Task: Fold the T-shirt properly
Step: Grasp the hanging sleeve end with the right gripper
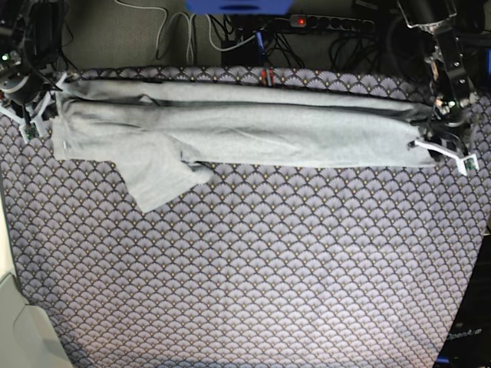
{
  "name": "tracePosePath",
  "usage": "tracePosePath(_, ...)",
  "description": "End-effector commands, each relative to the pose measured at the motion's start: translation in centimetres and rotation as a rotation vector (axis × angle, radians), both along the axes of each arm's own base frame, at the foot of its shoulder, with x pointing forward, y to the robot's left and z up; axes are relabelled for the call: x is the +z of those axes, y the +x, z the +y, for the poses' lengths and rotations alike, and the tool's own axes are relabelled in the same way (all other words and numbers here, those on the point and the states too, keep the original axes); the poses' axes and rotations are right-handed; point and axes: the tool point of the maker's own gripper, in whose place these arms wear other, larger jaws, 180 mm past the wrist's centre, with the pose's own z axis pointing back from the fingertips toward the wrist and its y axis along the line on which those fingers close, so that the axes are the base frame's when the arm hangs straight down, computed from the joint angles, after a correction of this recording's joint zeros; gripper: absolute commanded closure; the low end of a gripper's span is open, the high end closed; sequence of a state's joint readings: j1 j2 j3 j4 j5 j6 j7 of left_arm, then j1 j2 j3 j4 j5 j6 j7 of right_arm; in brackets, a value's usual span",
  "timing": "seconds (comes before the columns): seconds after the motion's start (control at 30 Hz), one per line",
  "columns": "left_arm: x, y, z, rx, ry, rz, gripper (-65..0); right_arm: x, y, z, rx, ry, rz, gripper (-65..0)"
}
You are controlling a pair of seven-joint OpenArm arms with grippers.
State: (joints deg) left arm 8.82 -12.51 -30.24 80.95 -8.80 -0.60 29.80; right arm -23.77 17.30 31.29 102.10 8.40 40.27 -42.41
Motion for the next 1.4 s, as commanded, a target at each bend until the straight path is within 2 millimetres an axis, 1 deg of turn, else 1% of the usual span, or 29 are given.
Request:
tracePosePath(0.0,1.7,1.3,0.6,-0.008,0.032,-0.053,-22.4,1.6,1.4,-0.7,0.002,-0.021,-0.059,-10.7)
tracePosePath(0.07,1.7,1.8,0.3,-0.016,0.026,-0.057,-22.4,2.2,1.6,-1.5,-0.021,-0.032,-0.076,-10.7)
tracePosePath(0.13,1.7,1.9,0.0,-0.022,0.024,-0.057,-22.4,2.6,1.9,-1.9,-0.032,-0.037,-0.089,-10.7)
tracePosePath(0.17,1.7,2.0,0.0,-0.022,0.023,-0.06,-22.4,2.9,2.5,-1.8,-0.027,-0.037,-0.104,-10.7)
tracePosePath(0.23,2.5,2.9,-0.3,-0.03,0.024,-0.083,-22.4,4.1,3.7,-1.5,-0.017,-0.045,-0.144,-10.7)
tracePosePath(0.27,2.4,3.2,-0.3,-0.027,0.019,-0.083,-22.4,4.6,4.4,-1.0,-0.004,-0.053,-0.151,-10.7)
tracePosePath(0.3,2.8,3.8,-0.2,-0.025,0.016,-0.094,-22.4,5.2,5.5,-0.2,0.021,-0.06,-0.158,-10.8)
tracePosePath(0.37,3.0,4.4,-0.3,-0.023,0.011,-0.104,-22.4,5.6,7.4,1.4,0.062,-0.068,-0.145,-10.8)
tracePosePath(0.53,3.0,5.3,-1.6,-0.062,0.013,-0.103,-22.4,5.7,10.7,4.1,0.127,-0.072,-0.096,-10.8)
tracePosePath(0.63,3.2,5.8,-1.8,-0.069,0.012,-0.111,-22.4,4.8,12.4,6.1,0.164,-0.035,-0.072,-10.8)
tracePosePath(0.73,3.2,5.6,-1.9,-0.071,0.011,-0.111,-22.4,3.3,13.5,7.1,0.178,0.005,-0.033,-12.5)
tracePosePath(0.83,3.1,5.4,-1.8,-0.069,0.011,-0.107,-22.4,2.1,14.5,8.1,0.19,0.039,0.0,-18.9)
tracePosePath(0.9,2.7,4.9,-1.7,-0.069,0.012,-0.092,-22.4,1.6,15.4,8.6,0.19,0.068,0.008,-24.1)
tracePosePath(0.97,2.8,4.8,-1.8,-0.07,0.014,-0.094,-22.4,1.2,16.1,9.2,0.182,0.1,0.011,-26.9)
tracePosePath(1.07,3.3,5.0,-1.8,-0.073,0.021,-0.108,-22.4,1.5,17.4,10.1,0.18,0.131,-0.002,-27.7)
tracePosePath(1.17,3.1,4.5,-1.8,-0.075,0.019,-0.09,-22.4,1.4,18.2,11.1,0.182,0.163,-0.003,-27.7)
tracePosePath(1.3,4.1,4.7,-2.1,-0.085,0.029,-0.108,-22.4,0.1,19.3,12.0,0.172,0.23,0.014,-27.6)
tracePosePath(1.37,4.6,4.8,-2.2,-0.089,0.036,-0.114,-22.3,-0.8,19.4,12.2,0.166,0.26,0.023,-27.5)
